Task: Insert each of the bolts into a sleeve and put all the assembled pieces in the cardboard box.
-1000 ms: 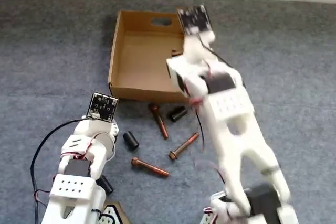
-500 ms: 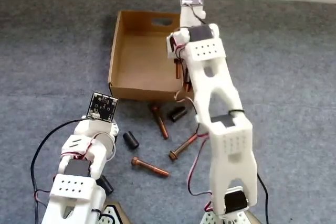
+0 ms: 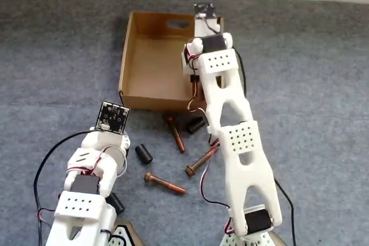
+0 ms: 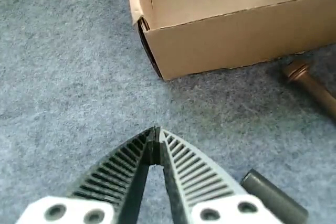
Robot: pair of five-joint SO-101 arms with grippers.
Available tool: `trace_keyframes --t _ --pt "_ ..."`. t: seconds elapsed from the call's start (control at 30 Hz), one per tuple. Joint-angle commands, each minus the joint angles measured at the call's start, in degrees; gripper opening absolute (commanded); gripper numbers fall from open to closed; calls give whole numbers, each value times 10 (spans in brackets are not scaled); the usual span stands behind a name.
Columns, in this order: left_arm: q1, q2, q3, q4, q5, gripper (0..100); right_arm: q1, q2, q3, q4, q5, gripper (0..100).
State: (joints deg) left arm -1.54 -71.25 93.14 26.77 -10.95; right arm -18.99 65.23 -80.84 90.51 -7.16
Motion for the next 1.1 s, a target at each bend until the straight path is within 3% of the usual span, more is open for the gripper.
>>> trace_keyframes --t 0.0,0.3,0.6,1.07 --pt "-7 -9 -1 -11 -4 21 -1 -13 -34 7 -8 6" --pt "-7 -9 -1 -11 -4 21 -29 6 -38 15 -9 6" --pt "-7 -9 -1 -11 -4 21 -18 33 -39 11 -69 6" --pt "-7 -9 -1 -11 -4 21 -2 34 -39 15 -69 6"
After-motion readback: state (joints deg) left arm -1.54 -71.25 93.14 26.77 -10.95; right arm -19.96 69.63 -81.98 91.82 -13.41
